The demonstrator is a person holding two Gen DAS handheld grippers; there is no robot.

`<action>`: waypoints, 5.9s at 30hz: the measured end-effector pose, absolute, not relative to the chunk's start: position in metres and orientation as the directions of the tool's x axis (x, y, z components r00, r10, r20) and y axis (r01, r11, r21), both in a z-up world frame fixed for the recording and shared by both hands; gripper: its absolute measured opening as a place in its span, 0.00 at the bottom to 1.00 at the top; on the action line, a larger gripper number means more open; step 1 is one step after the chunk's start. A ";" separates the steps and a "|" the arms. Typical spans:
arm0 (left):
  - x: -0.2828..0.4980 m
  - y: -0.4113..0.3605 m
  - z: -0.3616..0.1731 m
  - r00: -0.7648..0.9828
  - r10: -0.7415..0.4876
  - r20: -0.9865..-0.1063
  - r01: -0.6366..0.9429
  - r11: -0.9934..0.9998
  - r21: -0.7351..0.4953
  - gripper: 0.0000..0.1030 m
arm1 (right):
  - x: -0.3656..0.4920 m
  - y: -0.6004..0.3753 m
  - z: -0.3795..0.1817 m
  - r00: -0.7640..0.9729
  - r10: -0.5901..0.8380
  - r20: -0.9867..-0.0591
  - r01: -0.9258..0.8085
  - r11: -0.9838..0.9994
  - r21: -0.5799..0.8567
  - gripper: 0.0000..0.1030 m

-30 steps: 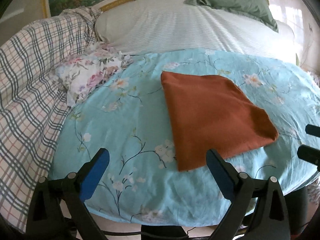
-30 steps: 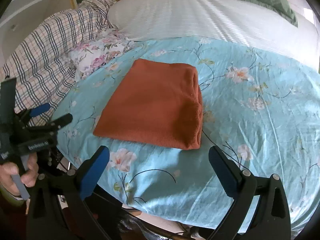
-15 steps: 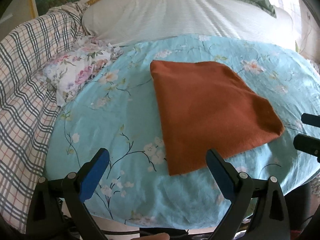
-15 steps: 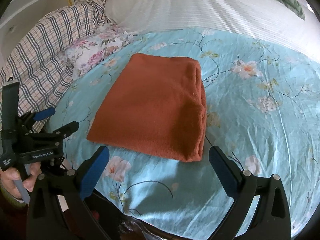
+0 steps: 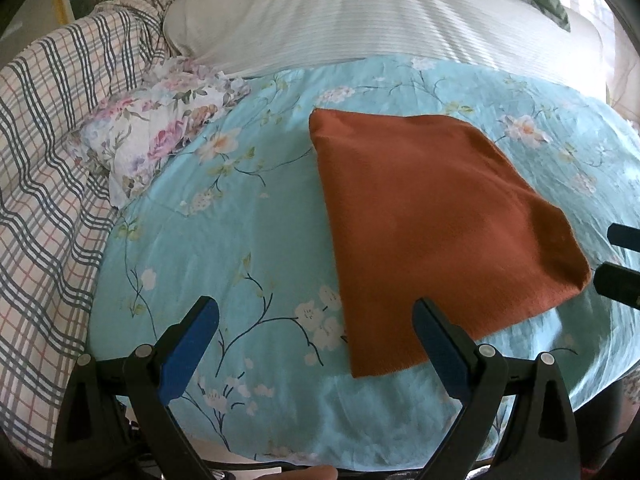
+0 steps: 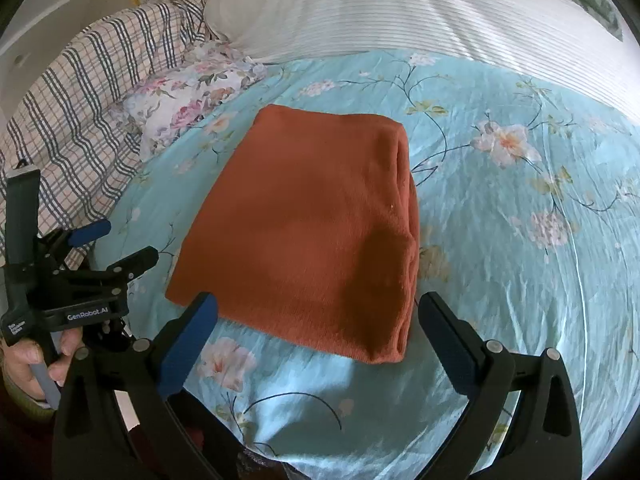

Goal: Fold small clothes

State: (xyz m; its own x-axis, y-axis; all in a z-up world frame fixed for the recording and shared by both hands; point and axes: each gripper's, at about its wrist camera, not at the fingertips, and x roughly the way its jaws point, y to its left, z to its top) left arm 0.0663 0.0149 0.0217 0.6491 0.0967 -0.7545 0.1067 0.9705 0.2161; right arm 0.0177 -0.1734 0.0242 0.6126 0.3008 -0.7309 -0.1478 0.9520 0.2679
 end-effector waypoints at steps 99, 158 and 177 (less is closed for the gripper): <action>0.047 0.007 0.034 0.640 -0.016 -0.768 0.146 0.984 0.101 0.95 | 0.015 -0.162 0.026 0.573 0.340 -0.746 -0.187 0.940 0.285 0.98; 0.050 0.005 0.032 0.634 -0.018 -0.773 0.153 0.983 0.103 0.95 | 0.017 -0.160 0.030 0.574 0.341 -0.745 -0.189 0.940 0.285 0.98; 0.092 0.011 0.023 0.629 0.004 -0.777 0.129 0.986 0.110 0.95 | 0.063 -0.174 0.016 0.583 0.331 -0.742 -0.163 0.942 0.292 0.98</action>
State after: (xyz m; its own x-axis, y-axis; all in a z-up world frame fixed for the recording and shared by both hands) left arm 0.0915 0.0112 0.0231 0.6291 0.0043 -0.7773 0.1288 0.9856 0.1097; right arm 0.0628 -0.1741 0.0164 0.5834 0.3306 -0.7418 -0.1627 0.9424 0.2921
